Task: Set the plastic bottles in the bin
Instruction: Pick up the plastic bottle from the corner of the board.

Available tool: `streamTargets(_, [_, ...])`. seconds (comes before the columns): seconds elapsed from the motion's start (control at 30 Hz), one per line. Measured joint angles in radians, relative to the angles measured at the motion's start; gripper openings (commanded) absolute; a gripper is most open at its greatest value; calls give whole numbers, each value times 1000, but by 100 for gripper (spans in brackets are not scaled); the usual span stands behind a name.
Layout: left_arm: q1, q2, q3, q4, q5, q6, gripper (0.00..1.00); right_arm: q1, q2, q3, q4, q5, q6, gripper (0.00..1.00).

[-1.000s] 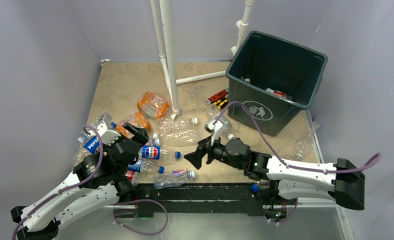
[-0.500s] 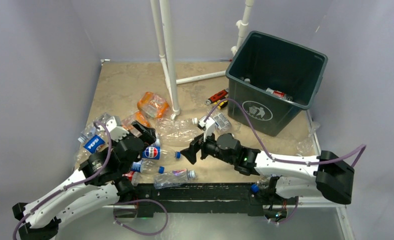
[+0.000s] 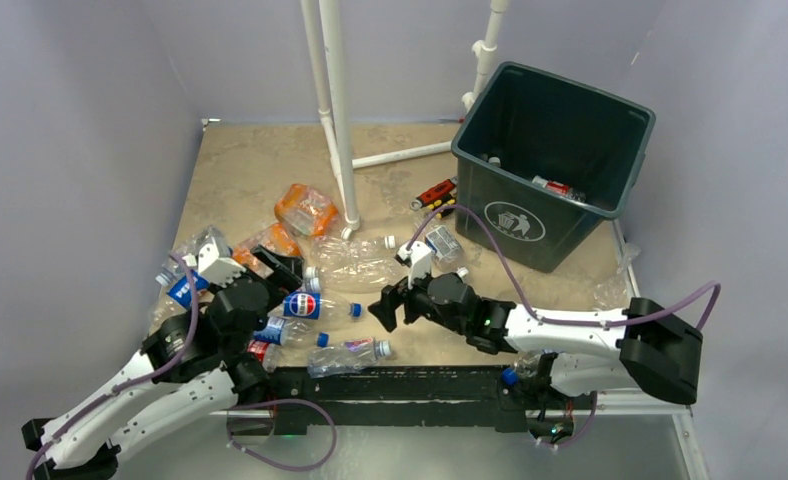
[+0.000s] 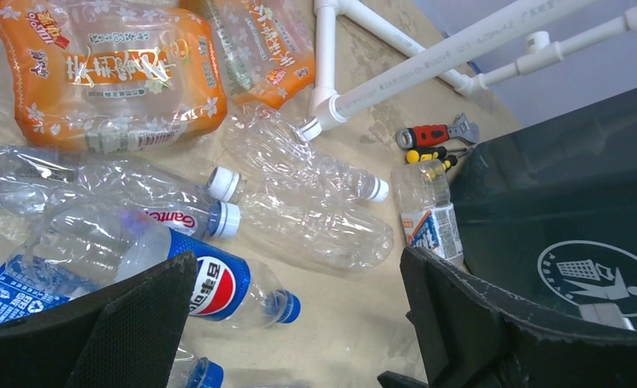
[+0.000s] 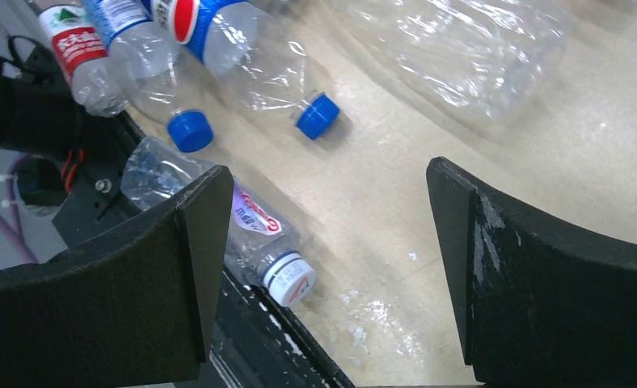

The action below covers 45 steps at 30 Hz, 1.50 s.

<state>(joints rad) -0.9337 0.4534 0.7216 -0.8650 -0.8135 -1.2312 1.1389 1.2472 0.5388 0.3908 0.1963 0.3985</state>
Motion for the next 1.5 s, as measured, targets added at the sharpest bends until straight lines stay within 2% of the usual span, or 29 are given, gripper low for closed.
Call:
streamTargets(0.17, [0, -46, -2, 12, 8, 21, 96, 0, 5, -14, -32, 44, 31, 88])
streamTargets(0.4, [0, -37, -49, 35, 56, 24, 94, 0, 114, 8, -41, 43, 30, 87])
streamTargets(0.53, [0, -21, -63, 38, 86, 24, 94, 0, 91, 14, -40, -30, 29, 88])
streamTargets(0.63, [0, -21, -68, 45, 102, 24, 94, 0, 15, -18, -28, -141, 37, 87])
streamTargets(0.8, [0, -37, -118, 85, 126, 24, 94, 1, -83, -150, 30, -285, 109, 86])
streamTargets(0.97, [0, -34, -148, 105, 156, 26, 93, 6, -53, -237, 68, -372, 182, 84])
streamTargets(1.17, [0, -4, -148, 125, 177, 44, 93, 8, -10, -289, 190, -398, 251, 82])
streamTargets(1.4, [0, 1, -148, 143, 194, 47, 93, 13, 135, -304, 360, -396, 330, 77])
streamTargets(1.5, [0, 1, -148, 146, 199, 47, 93, 13, 188, -304, 414, -388, 353, 72])
